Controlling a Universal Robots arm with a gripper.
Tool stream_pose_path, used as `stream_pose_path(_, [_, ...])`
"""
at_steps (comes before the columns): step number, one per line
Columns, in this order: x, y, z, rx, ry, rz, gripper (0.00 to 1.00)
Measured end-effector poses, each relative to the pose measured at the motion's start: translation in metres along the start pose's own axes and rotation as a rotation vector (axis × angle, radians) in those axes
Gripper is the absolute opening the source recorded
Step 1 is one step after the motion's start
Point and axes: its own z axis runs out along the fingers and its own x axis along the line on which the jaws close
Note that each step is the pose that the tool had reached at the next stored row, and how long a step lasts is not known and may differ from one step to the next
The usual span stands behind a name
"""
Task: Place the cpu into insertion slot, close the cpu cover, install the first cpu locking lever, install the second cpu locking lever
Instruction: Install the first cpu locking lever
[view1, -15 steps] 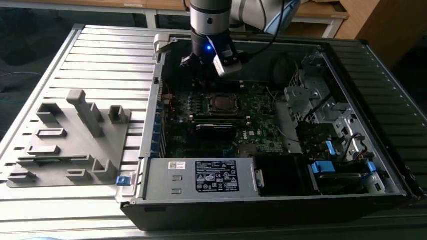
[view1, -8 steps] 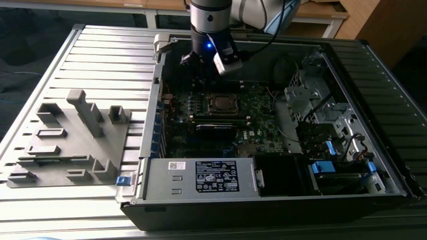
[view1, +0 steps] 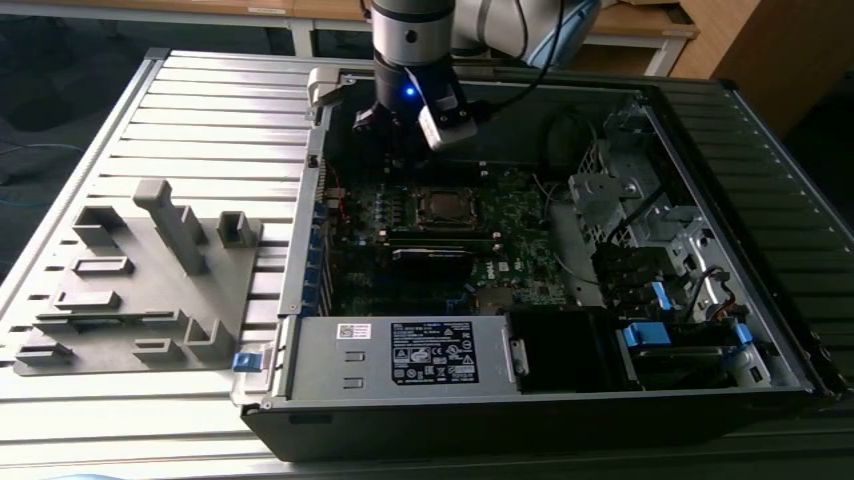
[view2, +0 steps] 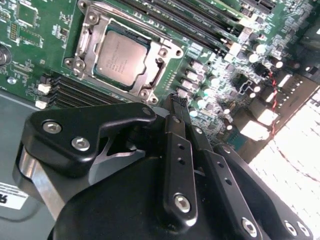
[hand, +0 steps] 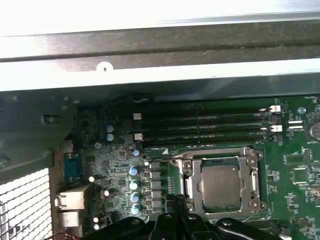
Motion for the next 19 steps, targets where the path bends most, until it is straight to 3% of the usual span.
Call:
stream_pose_path(7, [0.0058,-0.0006,0.0001,-0.0001,0.0,0.0,0.11])
stream_pose_path(19, [0.0063,-0.0006,-0.0001,0.0,0.0,0.0,0.11])
